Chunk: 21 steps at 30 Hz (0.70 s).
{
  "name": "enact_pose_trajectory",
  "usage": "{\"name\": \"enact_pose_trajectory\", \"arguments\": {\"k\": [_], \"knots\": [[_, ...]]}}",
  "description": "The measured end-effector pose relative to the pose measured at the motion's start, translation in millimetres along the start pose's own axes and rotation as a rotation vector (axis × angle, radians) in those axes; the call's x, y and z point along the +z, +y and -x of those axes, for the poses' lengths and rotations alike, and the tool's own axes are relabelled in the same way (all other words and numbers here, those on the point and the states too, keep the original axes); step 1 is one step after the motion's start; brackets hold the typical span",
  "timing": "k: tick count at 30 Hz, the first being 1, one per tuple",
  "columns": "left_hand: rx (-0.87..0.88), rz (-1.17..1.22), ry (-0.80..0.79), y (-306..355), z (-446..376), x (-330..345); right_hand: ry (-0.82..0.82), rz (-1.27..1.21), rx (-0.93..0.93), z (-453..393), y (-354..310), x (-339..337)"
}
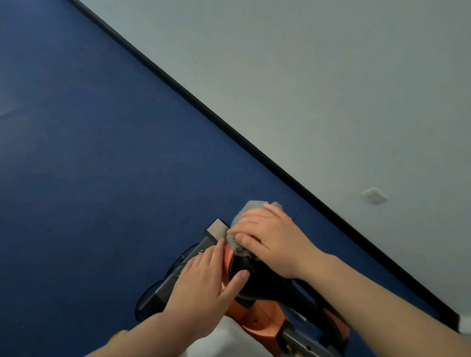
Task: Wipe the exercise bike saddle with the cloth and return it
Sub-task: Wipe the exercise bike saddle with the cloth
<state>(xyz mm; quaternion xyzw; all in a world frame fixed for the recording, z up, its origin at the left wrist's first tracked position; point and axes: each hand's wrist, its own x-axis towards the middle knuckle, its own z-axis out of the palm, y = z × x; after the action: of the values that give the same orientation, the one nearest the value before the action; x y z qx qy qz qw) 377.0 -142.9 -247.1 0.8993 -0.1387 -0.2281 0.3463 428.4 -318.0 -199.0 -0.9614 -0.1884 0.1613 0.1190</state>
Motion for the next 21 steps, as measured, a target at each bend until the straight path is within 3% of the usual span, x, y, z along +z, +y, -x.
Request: {"name": "enact_pose_trajectory", "arguments": {"k": [3,10,17,21], "knots": [[-0.021,0.009,-0.004,1.8,0.2,-0.9,0.102,0.018,0.143,-10.5,7.0,-1.1],[0.028,0.044,0.04,5.8,-2.0,-2.6,-0.009,0.001,-0.011,-0.1,-10.5,0.2],[0.041,-0.006,0.055,12.6,-7.5,-4.4,0.234,-0.096,0.217,-8.9,10.5,8.7],[0.042,0.003,0.066,17.8,-8.7,-4.2,0.29,-0.185,0.384,-1.3,6.1,13.8]]}}
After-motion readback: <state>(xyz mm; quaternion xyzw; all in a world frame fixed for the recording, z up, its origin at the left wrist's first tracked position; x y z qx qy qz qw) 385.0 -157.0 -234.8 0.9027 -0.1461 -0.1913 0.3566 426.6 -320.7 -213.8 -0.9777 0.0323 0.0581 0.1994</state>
